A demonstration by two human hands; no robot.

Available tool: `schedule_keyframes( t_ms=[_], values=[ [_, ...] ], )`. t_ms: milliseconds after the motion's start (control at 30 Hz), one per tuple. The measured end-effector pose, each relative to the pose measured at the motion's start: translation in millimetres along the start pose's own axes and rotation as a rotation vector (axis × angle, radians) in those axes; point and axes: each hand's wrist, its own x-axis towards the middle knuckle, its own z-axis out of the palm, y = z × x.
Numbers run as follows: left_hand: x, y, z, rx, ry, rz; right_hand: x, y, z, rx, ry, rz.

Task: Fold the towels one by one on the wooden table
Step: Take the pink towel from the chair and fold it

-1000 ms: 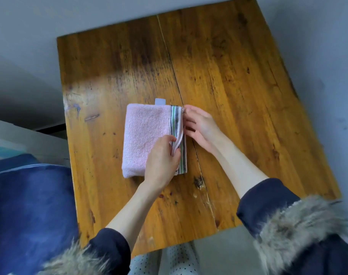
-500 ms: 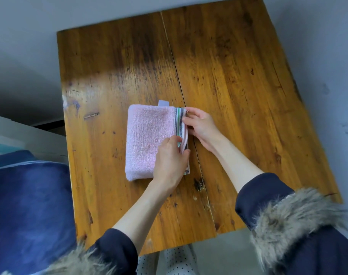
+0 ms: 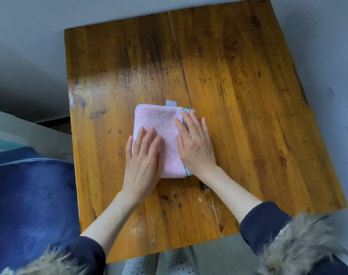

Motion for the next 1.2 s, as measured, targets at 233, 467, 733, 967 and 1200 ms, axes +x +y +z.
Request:
schedule_keyframes(
  t_ms=[233, 467, 733, 967, 1200],
  values=[
    [10, -10, 23, 0.104, -0.163, -0.022, 1, 17, 23, -0.232, -0.271, 0.017],
    [11, -12, 21, 0.099, -0.177, 0.001, 2, 16, 22, -0.196, -0.272, 0.012],
    [53, -33, 14, 0.128, -0.199, 0.034, 12, 18, 16, -0.182, -0.260, 0.054],
    [53, -38, 11, -0.136, -0.244, 0.048, 12, 13, 4, 0.129, -0.182, 0.140],
    [33, -61, 0, -0.469, -0.035, -0.255, -5, 3, -2, 0.397, -0.107, 0.764]
  ],
)
